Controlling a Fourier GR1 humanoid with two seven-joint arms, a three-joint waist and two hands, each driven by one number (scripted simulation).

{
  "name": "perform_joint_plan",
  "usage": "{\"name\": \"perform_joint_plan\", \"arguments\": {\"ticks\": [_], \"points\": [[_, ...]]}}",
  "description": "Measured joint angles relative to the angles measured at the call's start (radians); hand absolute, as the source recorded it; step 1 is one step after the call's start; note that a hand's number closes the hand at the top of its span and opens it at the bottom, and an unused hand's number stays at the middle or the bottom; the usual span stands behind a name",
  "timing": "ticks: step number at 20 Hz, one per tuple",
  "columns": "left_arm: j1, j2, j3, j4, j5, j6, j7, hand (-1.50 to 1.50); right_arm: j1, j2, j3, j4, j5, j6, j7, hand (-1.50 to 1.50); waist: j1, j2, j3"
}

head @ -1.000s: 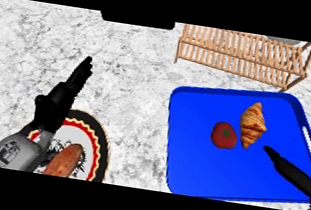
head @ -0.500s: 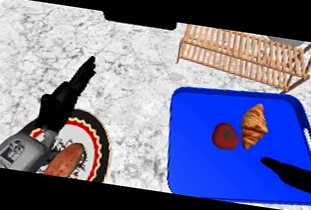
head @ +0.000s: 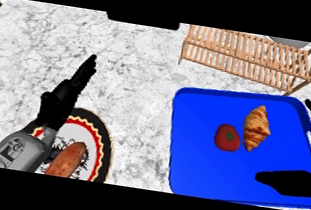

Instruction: Pick the tomato from the tray and place it in the tiered shelf

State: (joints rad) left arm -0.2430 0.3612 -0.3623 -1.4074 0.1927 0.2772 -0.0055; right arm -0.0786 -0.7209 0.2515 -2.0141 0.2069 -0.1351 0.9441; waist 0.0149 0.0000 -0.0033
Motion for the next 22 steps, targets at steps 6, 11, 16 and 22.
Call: {"name": "perform_joint_plan", "arguments": {"ticks": [6, 11, 16, 22], "points": [[0.041, -0.007, 0.018, -0.048, -0.020, -0.017, 0.013, 0.00, -0.096, 0.077, 0.093, -0.046, 0.096, 0.065, 0.139, -1.50, -0.006, -0.001, 0.002], [0.035, -0.026, 0.048, -0.022, -0.037, -0.040, 0.009, 0.00, -0.152, 0.148, 0.111, -0.037, 0.156, 0.097, 0.176, -1.50, -0.010, -0.001, 0.002], [0.027, -0.042, 0.069, -0.013, -0.053, -0.056, 0.010, 0.00, -0.179, 0.214, 0.136, -0.005, 0.246, 0.114, 0.189, -1.50, -0.012, -0.001, 0.002], [0.032, -0.060, 0.092, -0.004, -0.072, -0.073, 0.005, 0.00, -0.177, 0.290, 0.138, 0.024, 0.313, 0.138, 0.182, -1.50, -0.014, -0.001, 0.003]]}}
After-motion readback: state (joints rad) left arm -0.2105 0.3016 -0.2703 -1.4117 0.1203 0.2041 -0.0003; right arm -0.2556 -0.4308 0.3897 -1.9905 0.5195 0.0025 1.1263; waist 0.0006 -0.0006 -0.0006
